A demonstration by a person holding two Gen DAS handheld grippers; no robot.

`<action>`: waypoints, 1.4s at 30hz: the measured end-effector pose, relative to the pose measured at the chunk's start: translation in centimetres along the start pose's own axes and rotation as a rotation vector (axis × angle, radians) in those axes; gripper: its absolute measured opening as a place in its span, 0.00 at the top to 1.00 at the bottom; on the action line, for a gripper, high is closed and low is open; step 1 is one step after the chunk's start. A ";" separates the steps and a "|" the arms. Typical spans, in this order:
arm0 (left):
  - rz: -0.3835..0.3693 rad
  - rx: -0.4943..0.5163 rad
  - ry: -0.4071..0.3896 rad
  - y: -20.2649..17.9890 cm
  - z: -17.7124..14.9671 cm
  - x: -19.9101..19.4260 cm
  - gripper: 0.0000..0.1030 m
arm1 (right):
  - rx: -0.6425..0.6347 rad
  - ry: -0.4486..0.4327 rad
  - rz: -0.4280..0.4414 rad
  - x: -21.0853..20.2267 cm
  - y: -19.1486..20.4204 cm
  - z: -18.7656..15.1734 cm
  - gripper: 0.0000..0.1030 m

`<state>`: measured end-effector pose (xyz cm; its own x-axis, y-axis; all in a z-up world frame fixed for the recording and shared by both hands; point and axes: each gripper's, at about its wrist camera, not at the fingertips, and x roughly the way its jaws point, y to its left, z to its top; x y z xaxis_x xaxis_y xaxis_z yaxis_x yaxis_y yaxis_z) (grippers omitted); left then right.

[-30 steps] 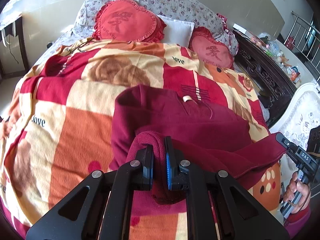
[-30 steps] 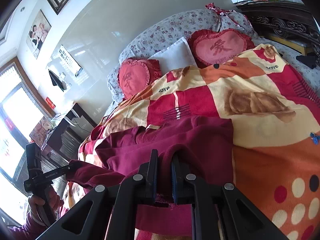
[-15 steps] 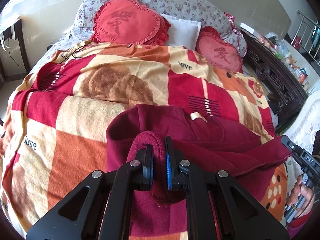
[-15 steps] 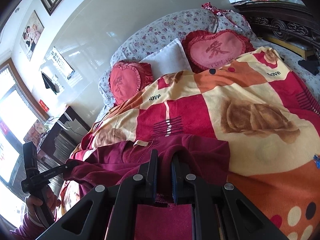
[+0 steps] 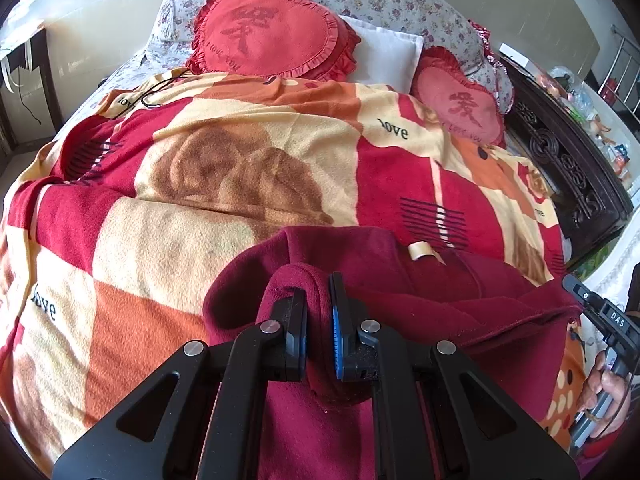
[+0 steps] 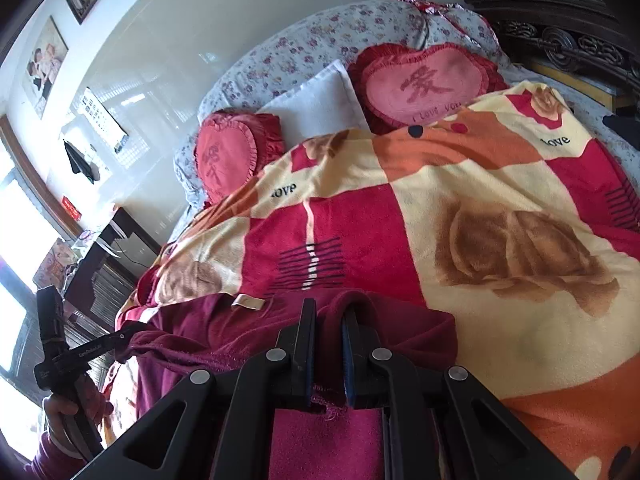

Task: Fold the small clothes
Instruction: 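Carry the held hem over the body toward the collar with both grippers, then lower the hem onto the sweatshirt body and open both grippers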

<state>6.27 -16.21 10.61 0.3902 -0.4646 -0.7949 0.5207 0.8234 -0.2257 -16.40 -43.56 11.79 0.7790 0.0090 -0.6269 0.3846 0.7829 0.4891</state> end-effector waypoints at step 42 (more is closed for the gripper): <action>-0.136 0.011 0.093 1.1 2.6 -1.4 0.80 | -0.062 -0.073 0.072 -4.0 3.2 -1.7 0.58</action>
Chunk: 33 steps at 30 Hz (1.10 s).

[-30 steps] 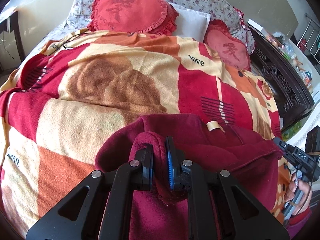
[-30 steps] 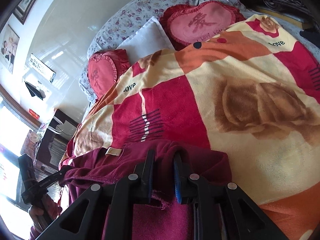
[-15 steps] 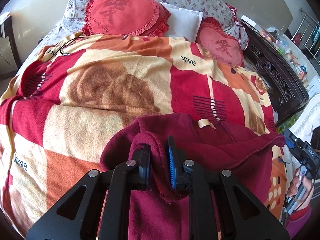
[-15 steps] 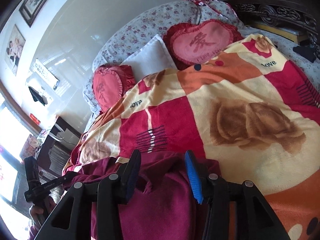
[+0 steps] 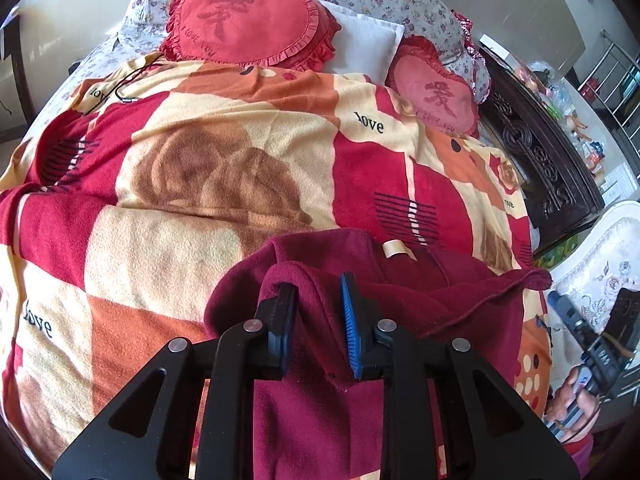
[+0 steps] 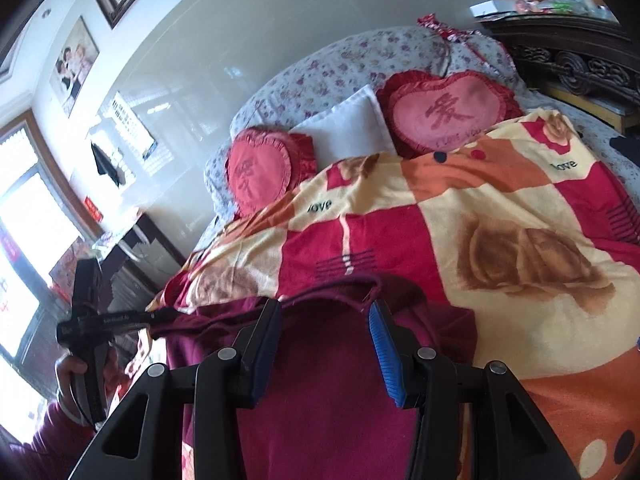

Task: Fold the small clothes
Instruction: 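Lower the hem onto the sweatshirt body and open both grippers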

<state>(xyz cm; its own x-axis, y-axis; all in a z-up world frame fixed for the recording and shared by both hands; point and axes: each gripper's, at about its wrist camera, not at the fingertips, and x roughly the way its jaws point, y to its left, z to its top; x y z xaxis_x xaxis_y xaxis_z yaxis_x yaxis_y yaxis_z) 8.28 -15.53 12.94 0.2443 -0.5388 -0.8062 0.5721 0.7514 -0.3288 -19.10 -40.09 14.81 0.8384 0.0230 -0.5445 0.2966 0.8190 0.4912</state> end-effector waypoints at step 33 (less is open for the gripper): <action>-0.057 0.052 0.009 1.1 1.7 -2.3 0.38 | -0.039 0.183 -0.094 7.9 -0.5 -0.4 0.57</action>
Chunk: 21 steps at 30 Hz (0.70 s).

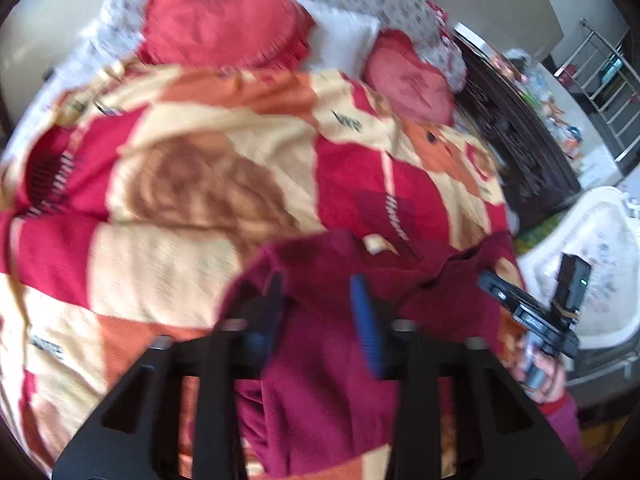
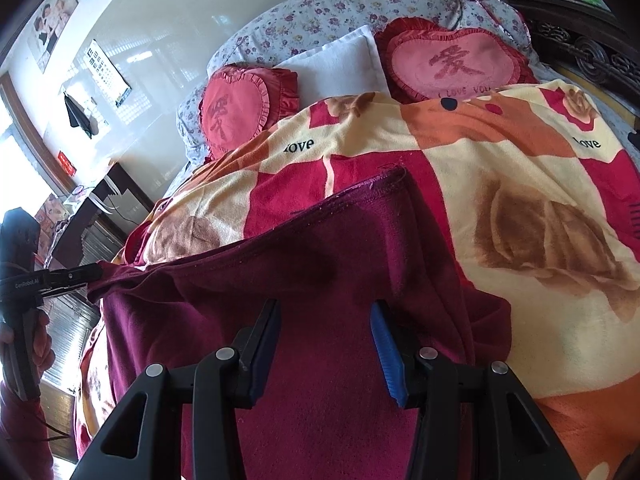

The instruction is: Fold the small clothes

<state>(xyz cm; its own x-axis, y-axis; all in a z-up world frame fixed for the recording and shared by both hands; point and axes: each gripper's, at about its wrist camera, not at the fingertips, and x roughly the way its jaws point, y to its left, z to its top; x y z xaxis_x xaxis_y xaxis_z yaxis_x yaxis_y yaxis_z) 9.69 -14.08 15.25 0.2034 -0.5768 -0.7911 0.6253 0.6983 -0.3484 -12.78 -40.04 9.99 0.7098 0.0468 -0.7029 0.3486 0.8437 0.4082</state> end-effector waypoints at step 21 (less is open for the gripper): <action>0.104 -0.033 -0.021 -2.3 -1.4 8.2 0.23 | -0.040 -0.028 -0.135 3.1 -0.3 1.7 0.58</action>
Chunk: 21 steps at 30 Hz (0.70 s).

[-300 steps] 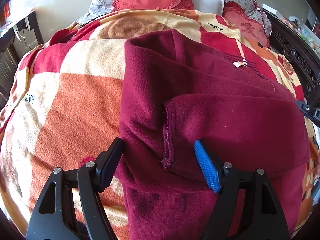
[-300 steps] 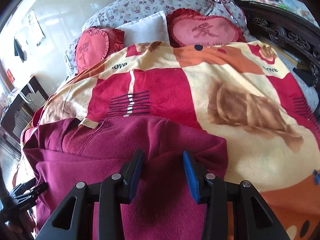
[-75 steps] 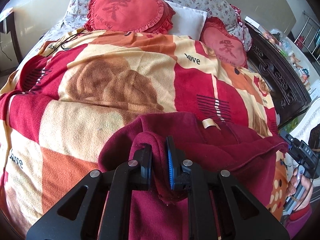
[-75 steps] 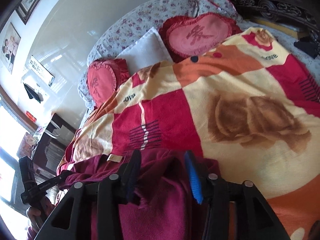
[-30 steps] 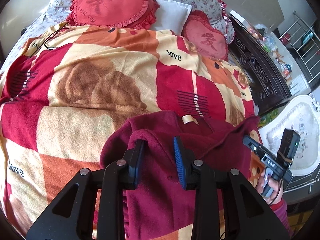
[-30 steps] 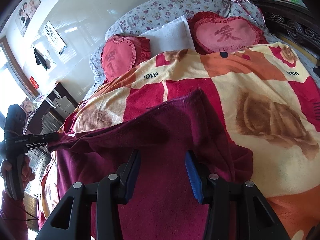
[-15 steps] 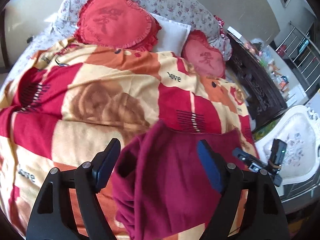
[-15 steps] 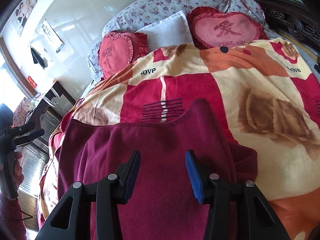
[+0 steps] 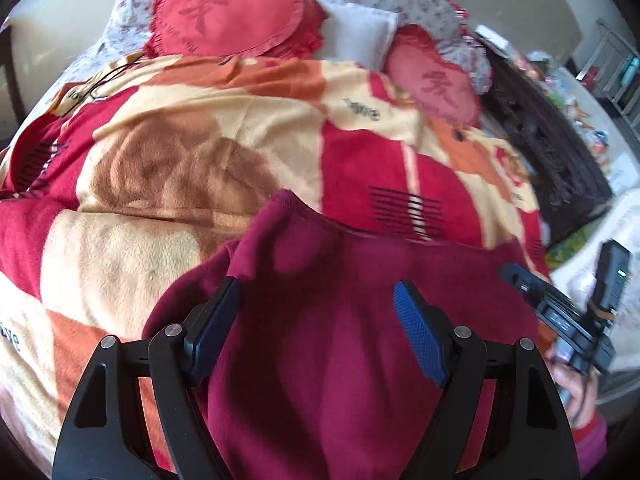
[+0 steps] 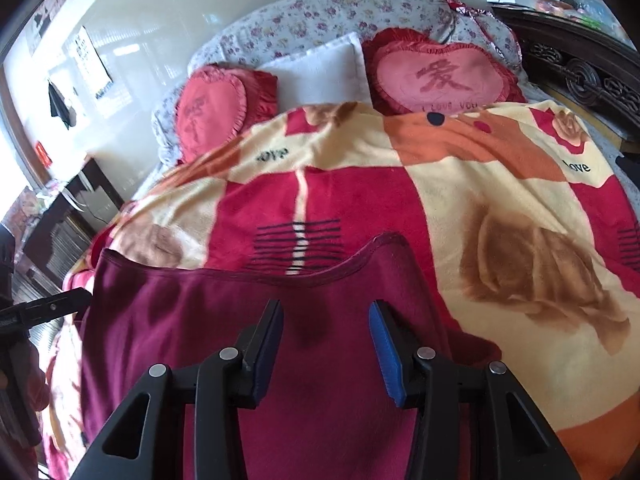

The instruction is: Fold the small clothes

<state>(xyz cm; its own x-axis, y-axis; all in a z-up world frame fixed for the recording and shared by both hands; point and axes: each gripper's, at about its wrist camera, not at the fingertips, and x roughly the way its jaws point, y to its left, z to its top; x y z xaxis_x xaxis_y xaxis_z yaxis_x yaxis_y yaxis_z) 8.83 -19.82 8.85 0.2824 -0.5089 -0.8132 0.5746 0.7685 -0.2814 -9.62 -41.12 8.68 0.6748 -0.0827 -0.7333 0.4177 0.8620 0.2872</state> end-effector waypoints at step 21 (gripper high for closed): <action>0.158 0.035 -0.056 0.8 -2.2 -1.3 0.23 | 0.014 0.000 -0.046 -2.7 -0.9 -1.5 0.58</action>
<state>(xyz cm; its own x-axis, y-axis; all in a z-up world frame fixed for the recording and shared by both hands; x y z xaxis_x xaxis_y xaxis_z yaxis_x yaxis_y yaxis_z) 7.24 -17.64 8.56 0.4129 -0.4040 -0.8162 0.5454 0.8275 -0.1337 -12.73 -40.89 9.47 0.6549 -0.1216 -0.7459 0.4562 0.8505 0.2619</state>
